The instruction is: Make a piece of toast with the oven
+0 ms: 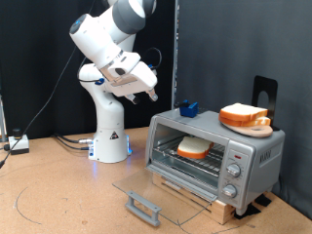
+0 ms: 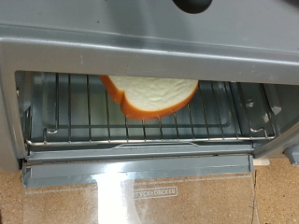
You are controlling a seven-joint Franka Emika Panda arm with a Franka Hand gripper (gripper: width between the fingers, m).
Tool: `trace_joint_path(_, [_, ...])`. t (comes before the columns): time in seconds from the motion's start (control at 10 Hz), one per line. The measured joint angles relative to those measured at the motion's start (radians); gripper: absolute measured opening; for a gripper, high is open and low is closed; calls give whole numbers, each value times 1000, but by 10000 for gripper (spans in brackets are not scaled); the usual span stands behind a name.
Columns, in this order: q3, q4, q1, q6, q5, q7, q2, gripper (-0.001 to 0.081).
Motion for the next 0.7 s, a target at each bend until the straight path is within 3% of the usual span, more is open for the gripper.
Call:
trace_joint_path(0.3, [53,11,-10,20,52,381,-23,808])
trace_joint_path(0.5, [94,45,-53,101,54,628,-11,808])
trace_joint_path(0.6, [130,51,-84,145,54,704,-1,808])
trace_joint_path(0.7, [126,51,-81,128,54,667,-1,808])
